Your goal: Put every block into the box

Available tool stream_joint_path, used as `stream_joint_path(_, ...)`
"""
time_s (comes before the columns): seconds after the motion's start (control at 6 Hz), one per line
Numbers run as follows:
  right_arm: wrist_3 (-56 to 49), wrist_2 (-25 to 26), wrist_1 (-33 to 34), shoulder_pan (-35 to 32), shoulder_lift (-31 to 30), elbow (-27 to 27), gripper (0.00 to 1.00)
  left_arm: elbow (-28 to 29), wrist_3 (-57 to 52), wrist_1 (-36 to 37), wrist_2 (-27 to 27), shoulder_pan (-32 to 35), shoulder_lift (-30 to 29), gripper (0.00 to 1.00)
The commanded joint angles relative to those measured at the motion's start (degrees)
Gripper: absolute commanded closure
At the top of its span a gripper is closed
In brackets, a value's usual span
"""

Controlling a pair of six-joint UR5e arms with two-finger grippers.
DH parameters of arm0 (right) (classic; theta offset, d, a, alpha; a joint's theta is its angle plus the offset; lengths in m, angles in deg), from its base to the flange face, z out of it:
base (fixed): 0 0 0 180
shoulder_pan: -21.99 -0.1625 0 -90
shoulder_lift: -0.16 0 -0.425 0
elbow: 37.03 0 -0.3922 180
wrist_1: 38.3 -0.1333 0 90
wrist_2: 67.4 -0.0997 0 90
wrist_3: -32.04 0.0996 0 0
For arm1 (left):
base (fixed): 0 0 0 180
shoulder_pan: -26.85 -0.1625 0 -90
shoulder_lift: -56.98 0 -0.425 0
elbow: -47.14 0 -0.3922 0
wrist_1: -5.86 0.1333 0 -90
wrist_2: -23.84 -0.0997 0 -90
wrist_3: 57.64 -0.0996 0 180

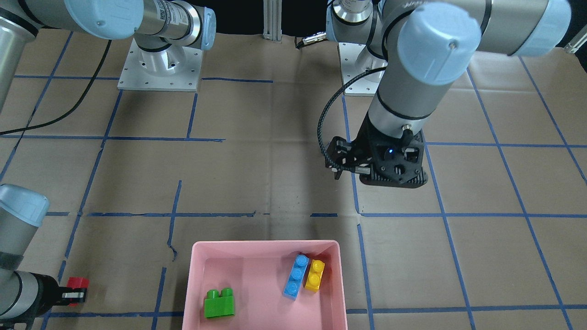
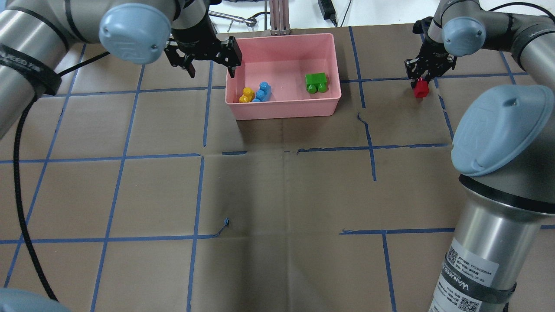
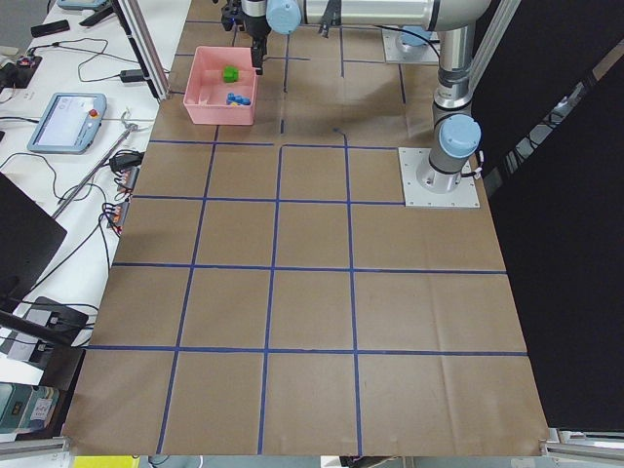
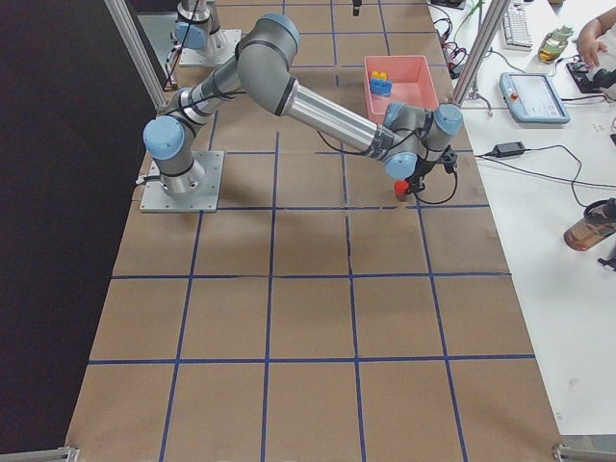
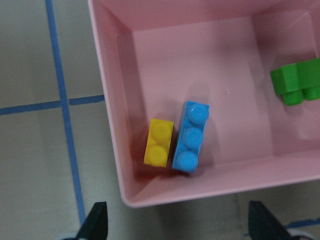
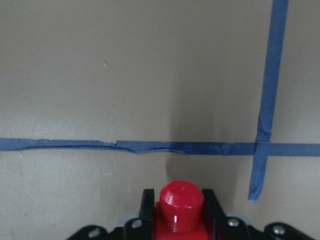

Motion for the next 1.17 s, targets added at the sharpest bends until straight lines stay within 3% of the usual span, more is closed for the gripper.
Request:
stream_joint_path(0.0, 1.45, -0.97, -5.62, -0.82, -2.98, -5.77, 0.86, -0.59, -0.02, -5.43, -0.03, -1.03, 5.75, 0.01)
stream_joint_path(0.5, 16.07, -2.20, -16.20, -10.88, -6.07, -14.75, 0.86, -3.67, -0.02, -4.64, -0.20, -1.82, 8.40, 0.01)
stream_joint_path(0.83, 30.58, -2.47, -14.39, -21.69, -4.51, -14.95, 0.86, -4.99, -0.02, -5.00, -0.20, -1.90, 9.99, 0.01)
stream_joint_path(1.0, 32.82, -2.47, -11.50, -24.00, -1.54, -14.86, 0.86, -5.08, -0.02, -4.99, -0.29, -1.99, 10.34, 0.01)
